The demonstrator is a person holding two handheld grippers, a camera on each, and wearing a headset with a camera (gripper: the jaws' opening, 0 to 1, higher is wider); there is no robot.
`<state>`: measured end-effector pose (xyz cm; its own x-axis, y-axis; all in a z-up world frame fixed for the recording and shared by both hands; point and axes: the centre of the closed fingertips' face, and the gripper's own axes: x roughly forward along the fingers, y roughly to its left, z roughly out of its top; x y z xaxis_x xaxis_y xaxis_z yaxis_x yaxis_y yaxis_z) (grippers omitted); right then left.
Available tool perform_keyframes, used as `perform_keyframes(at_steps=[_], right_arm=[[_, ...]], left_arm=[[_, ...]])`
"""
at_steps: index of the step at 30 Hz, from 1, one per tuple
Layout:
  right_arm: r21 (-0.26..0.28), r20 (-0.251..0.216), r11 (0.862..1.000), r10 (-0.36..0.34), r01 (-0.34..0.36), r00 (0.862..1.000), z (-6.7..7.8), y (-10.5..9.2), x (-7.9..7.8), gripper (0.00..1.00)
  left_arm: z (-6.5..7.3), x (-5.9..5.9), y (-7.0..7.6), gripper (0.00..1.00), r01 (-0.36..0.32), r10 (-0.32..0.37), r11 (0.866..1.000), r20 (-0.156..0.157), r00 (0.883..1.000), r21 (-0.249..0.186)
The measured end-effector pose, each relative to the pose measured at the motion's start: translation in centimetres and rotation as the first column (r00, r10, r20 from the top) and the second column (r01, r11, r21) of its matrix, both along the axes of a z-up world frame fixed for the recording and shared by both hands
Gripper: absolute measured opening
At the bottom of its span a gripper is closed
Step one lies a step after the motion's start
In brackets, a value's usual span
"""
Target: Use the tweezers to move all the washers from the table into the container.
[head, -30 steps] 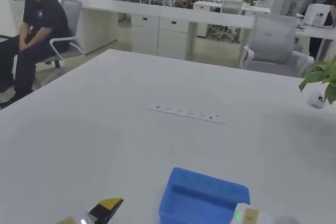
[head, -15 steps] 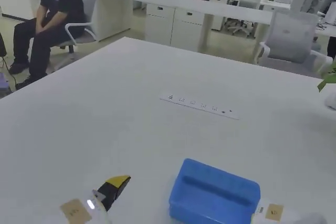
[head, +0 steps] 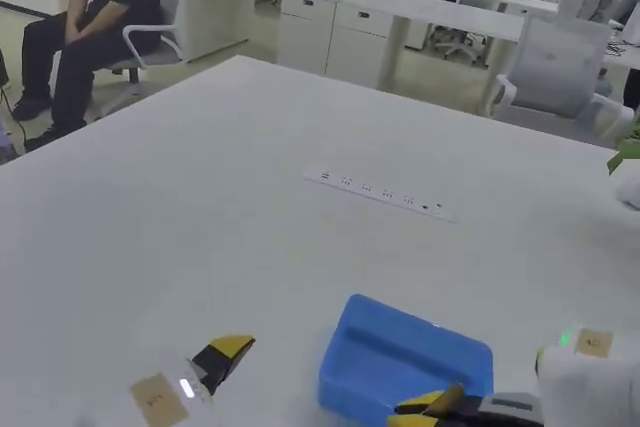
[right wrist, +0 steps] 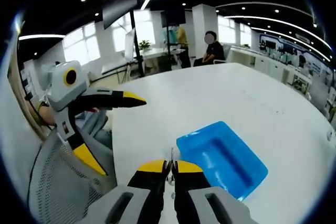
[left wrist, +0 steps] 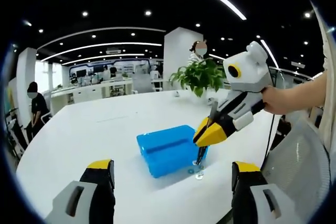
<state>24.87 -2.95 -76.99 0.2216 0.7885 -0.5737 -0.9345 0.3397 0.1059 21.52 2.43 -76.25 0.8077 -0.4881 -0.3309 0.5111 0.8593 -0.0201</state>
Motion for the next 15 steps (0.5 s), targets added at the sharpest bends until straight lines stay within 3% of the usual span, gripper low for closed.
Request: perform_keyframes(at_steps=[5,8,9,11,12,15], right_arm=[[0.022,-0.008,0.997,-0.072,0.072,0.997,1.0,-1.5,2.1,0.02],[0.019,-0.026,0.99,-0.142,0.143,0.99,0.7,-2.6,3.9,0.02],[0.009,-0.016,0.987,-0.159,0.159,0.987,0.6,-3.0,4.7,0.02],[-0.003,-0.051,0.977,-0.215,0.215,0.975,0.1,-3.8,5.8,0.02],[-0.001,-0.048,0.976,-0.22,0.22,0.974,0.0,-3.9,6.3,0.02],[-0.013,-0.048,0.968,-0.251,0.251,0.967,-0.7,-4.4,7.7,0.02]], left_arm=[[-0.2,0.0,0.1,0.93,0.003,-0.002,1.0,-0.008,1.0,0.012],[-0.3,-0.2,-0.2,0.92,0.019,-0.019,1.0,-0.011,1.0,0.02],[-0.4,-0.2,-0.3,0.92,0.026,-0.026,1.0,-0.017,1.0,0.008],[-0.6,-0.2,0.2,0.9,0.003,-0.005,0.999,-0.052,0.999,-0.032],[-0.6,-0.1,0.4,0.9,-0.013,0.01,0.999,-0.059,0.998,-0.047],[-0.3,0.1,0.8,0.9,-0.032,0.029,0.998,-0.048,0.998,-0.061]])
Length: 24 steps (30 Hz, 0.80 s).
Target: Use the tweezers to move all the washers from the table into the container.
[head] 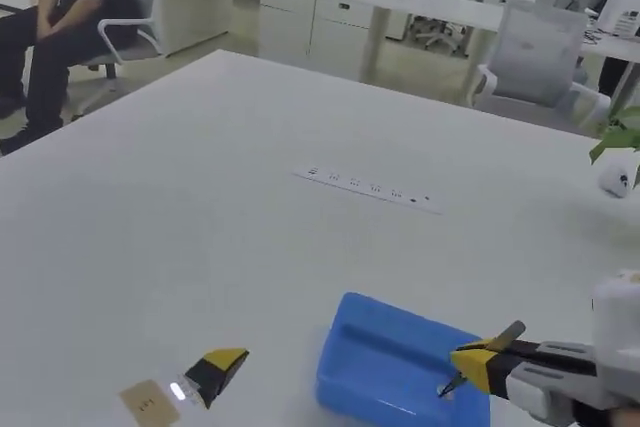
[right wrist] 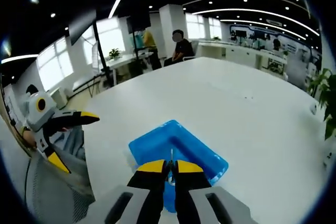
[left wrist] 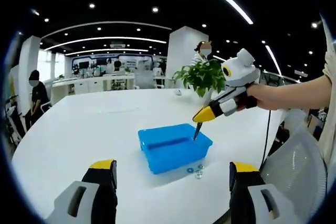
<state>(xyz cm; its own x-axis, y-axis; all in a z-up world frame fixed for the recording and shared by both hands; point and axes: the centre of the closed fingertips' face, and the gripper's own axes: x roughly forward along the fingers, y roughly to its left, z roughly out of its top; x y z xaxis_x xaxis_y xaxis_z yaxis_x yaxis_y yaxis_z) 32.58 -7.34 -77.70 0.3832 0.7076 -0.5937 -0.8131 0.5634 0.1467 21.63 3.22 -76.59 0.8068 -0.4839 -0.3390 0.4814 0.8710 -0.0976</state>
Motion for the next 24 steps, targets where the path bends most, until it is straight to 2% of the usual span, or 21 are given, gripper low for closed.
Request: perform_keyframes(at_steps=[5,10,12,15,19,24], right_arm=[[-0.058,-0.04,0.998,-0.021,0.019,0.999,-2.8,-0.7,1.7,0.02],[-0.064,-0.073,0.997,-0.047,0.043,0.996,-4.1,-1.4,2.4,0.03],[-0.061,-0.077,0.996,-0.063,0.058,0.995,-4.4,-1.6,2.5,0.03],[-0.024,-0.093,0.998,-0.068,0.066,0.993,-4.2,-1.2,2.2,0.03],[-0.032,-0.086,0.997,-0.075,0.072,0.994,-4.6,-1.0,2.1,0.03],[-0.033,-0.083,0.997,-0.077,0.074,0.994,-4.8,-1.0,2.1,0.03]], left_arm=[[-0.3,0.0,0.0,0.9,0.001,-0.001,1.0,-0.003,1.0,0.028],[-0.4,0.0,0.3,0.88,-0.01,0.01,0.999,0.0,1.0,0.05],[-0.4,0.0,0.4,0.88,-0.011,0.011,0.999,-0.002,1.0,0.051],[-0.5,0.1,0.4,0.88,-0.009,0.009,0.999,-0.004,1.0,0.051],[-0.7,0.0,0.2,0.88,0.003,-0.002,0.997,-0.008,1.0,0.072],[-0.9,-0.1,0.0,0.87,0.014,-0.012,0.997,-0.015,1.0,0.075]])
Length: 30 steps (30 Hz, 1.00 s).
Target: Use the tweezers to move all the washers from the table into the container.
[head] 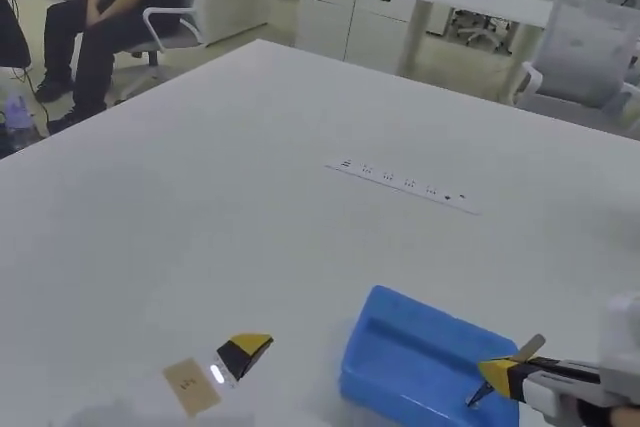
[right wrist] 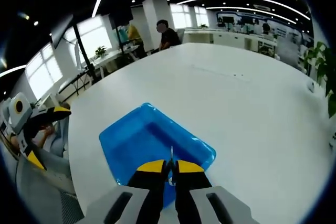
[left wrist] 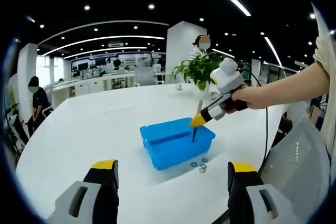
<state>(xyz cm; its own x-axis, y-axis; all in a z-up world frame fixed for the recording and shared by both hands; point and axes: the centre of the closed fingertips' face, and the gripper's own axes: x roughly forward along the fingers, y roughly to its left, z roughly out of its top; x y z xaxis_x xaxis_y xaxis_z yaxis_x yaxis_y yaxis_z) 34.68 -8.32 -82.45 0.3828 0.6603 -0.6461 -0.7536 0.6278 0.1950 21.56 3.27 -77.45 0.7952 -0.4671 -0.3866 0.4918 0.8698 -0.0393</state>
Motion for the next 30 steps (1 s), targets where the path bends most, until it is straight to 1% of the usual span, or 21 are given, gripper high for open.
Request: perform_keyframes(at_steps=[5,6,8,11,14,15,17,18,21,22,25,26,28,30], right_arm=[[0.009,-0.002,1.0,0.005,-0.005,1.0,0.2,0.2,-0.2,0.04],[0.008,0.001,1.0,0.009,-0.009,1.0,0.3,0.2,-0.2,0.04],[-0.002,0.025,1.0,0.022,-0.022,0.999,0.6,0.1,-0.3,0.04],[-0.006,0.026,1.0,0.025,-0.025,0.999,0.7,0.0,-0.4,0.04],[0.024,0.026,1.0,0.018,-0.018,1.0,1.6,0.1,-0.7,0.03],[0.041,0.034,0.999,0.02,-0.022,0.999,2.3,0.3,-1.0,0.03],[0.059,0.056,0.998,0.029,-0.032,0.998,3.6,0.7,-1.7,0.03],[0.072,0.07,0.997,0.036,-0.041,0.997,4.4,1.0,-2.2,0.03],[0.101,0.084,0.993,0.049,-0.058,0.995,5.9,1.5,-3.2,0.03],[0.121,0.088,0.991,0.053,-0.063,0.995,6.4,1.7,-3.6,0.03],[0.142,0.091,0.987,0.061,-0.073,0.994,7.1,2.1,-4.6,0.03],[0.145,0.091,0.987,0.062,-0.075,0.994,7.1,2.2,-4.7,0.03],[0.154,0.085,0.984,0.075,-0.088,0.994,7.2,2.5,-5.5,0.03],[0.155,0.085,0.981,0.105,-0.117,0.991,7.0,3.0,-6.5,0.03]], left_arm=[[0.0,0.0,0.0,0.87,0.003,-0.003,1.0,0.0,1.0,-0.004],[0.1,0.0,0.0,0.87,0.003,-0.003,1.0,0.003,1.0,-0.004],[0.0,0.0,0.0,0.87,0.003,-0.003,1.0,0.003,1.0,-0.002],[-0.1,-0.1,0.0,0.86,0.005,-0.005,1.0,-0.001,1.0,0.0],[-0.1,-0.1,0.0,0.86,0.004,-0.004,1.0,-0.004,1.0,0.001],[-0.1,-0.1,0.0,0.86,0.005,-0.005,1.0,-0.004,1.0,0.001],[-0.1,-0.1,0.0,0.86,0.006,-0.006,1.0,-0.005,1.0,-0.003],[0.1,-0.1,0.0,0.86,0.005,-0.005,1.0,0.001,1.0,-0.006],[0.0,-0.1,0.0,0.86,0.007,-0.007,1.0,-0.003,1.0,-0.006],[0.0,-0.1,-0.1,0.86,0.009,-0.009,1.0,-0.003,1.0,-0.005],[0.0,-0.2,-0.2,0.86,0.018,-0.018,1.0,-0.002,1.0,-0.003],[0.0,-0.2,-0.2,0.86,0.019,-0.019,1.0,-0.005,1.0,-0.002],[-0.1,-0.2,-0.3,0.86,0.022,-0.022,1.0,-0.008,1.0,0.001],[-0.1,-0.2,-0.3,0.86,0.023,-0.023,1.0,-0.007,1.0,0.002]])
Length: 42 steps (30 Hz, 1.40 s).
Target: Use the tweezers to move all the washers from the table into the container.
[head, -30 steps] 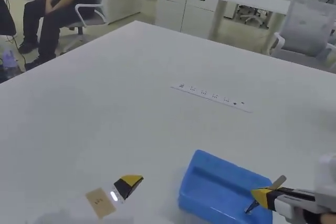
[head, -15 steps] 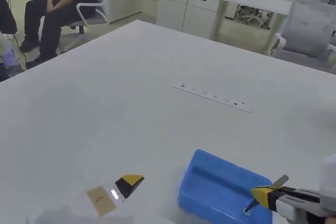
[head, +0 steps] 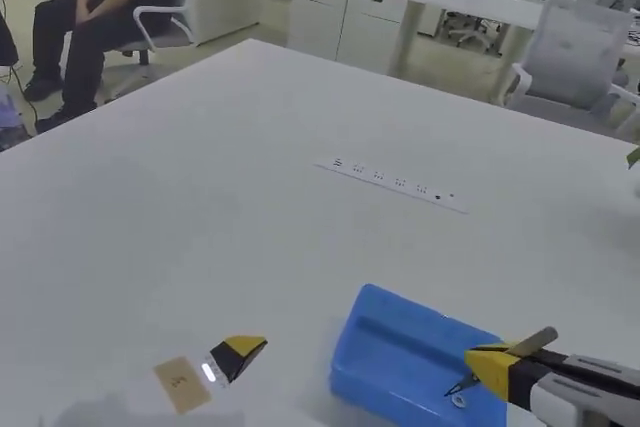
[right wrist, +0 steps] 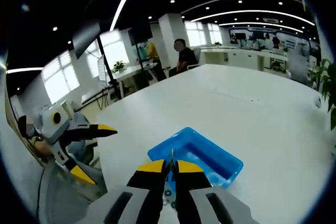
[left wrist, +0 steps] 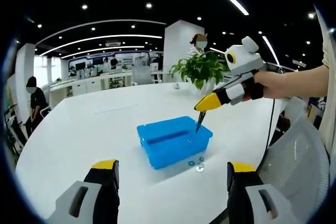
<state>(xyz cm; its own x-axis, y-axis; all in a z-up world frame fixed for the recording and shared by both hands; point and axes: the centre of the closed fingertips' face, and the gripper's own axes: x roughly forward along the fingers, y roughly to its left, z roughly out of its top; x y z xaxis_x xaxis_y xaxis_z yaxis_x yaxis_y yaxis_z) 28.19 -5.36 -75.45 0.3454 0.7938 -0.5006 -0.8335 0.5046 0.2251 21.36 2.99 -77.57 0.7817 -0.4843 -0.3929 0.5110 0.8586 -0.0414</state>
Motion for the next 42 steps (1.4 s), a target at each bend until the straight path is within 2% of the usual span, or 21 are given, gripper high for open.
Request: perform_keyframes(at_steps=[6,16,20,23,26,29,32,40,42], right_arm=[[-0.005,-0.042,1.0,0.029,-0.029,0.999,-1.7,0.5,-1.3,0.03],[-0.087,-0.079,0.994,0.062,-0.069,0.995,-5.3,0.8,-2.1,0.03],[-0.143,-0.061,0.983,0.103,-0.111,0.993,-6.5,1.0,-2.8,0.03],[-0.154,-0.06,0.981,0.106,-0.115,0.993,-7.1,1.0,-2.8,0.03],[-0.151,-0.06,0.983,0.097,-0.105,0.993,-7.2,0.9,-2.6,0.03],[-0.171,-0.055,0.979,0.101,-0.109,0.993,-7.5,0.8,-2.6,0.03],[-0.175,-0.044,0.978,0.103,-0.109,0.994,-7.5,0.8,-2.6,0.03],[-0.177,-0.034,0.979,0.099,-0.103,0.995,-7.4,0.6,-2.6,0.03],[-0.192,-0.025,0.975,0.106,-0.109,0.994,-7.5,0.5,-2.6,0.03]], left_arm=[[0.1,0.0,0.0,0.86,0.0,0.0,1.0,0.005,1.0,0.002],[-0.1,0.0,0.0,0.86,0.005,-0.005,1.0,0.001,1.0,0.0],[-0.1,-0.1,0.0,0.85,0.009,-0.009,1.0,0.0,1.0,0.004],[-0.2,-0.1,-0.1,0.85,0.014,-0.014,1.0,-0.003,1.0,0.005],[-0.3,-0.2,-0.1,0.84,0.02,-0.02,1.0,-0.007,1.0,0.009],[-0.3,-0.2,-0.1,0.84,0.019,-0.019,1.0,-0.007,1.0,0.017],[-0.1,-0.2,-0.3,0.84,0.024,-0.024,1.0,0.0,1.0,-0.004],[-0.2,-0.3,-0.4,0.84,0.031,-0.031,0.999,-0.008,0.999,0.005],[-0.2,-0.3,-0.4,0.84,0.031,-0.031,1.0,-0.005,1.0,0.007]])
